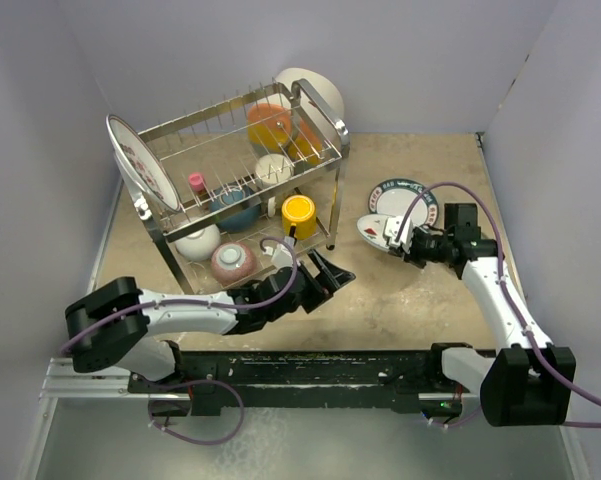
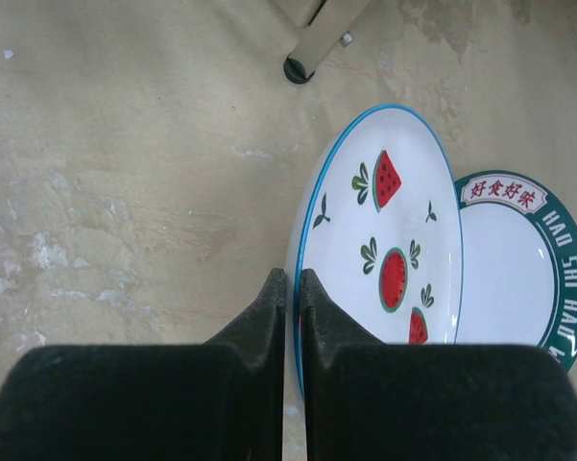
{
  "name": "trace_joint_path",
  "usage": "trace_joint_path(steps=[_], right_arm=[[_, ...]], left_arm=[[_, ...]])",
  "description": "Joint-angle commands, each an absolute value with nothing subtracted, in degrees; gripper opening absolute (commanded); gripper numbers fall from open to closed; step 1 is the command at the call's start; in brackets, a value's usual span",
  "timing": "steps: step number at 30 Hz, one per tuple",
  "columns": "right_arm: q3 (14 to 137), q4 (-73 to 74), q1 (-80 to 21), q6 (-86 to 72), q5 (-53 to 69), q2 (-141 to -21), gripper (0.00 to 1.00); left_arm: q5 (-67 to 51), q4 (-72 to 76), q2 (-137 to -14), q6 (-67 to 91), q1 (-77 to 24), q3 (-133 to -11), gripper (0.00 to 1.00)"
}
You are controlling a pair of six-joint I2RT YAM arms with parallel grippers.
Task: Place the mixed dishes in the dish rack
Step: Pick up the plate at the center of the board.
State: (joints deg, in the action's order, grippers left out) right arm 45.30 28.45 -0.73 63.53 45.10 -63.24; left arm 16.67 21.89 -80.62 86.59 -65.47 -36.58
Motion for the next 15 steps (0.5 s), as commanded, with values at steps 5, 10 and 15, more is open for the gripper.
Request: trace_joint_path(steps=[5,10,15], right_arm=[[44.7,32.8,-0.8,73.3,50.7,-61.2,0.0],[44.0,33.3,-0.8,74.4,50.6,-60.2,0.0],[43.9,34.5,-0.8,75.7,51.3,-60.5,0.0]], left_arm=[[23.1,27.6,-87.2,90.9,-67.9,-40.3,0.98],[28.3,29.3,-91.5,92.8,-69.4,-43.5,0.98],[31.8,31.1,-95.3,94.5,-69.9,-46.4,0.98]])
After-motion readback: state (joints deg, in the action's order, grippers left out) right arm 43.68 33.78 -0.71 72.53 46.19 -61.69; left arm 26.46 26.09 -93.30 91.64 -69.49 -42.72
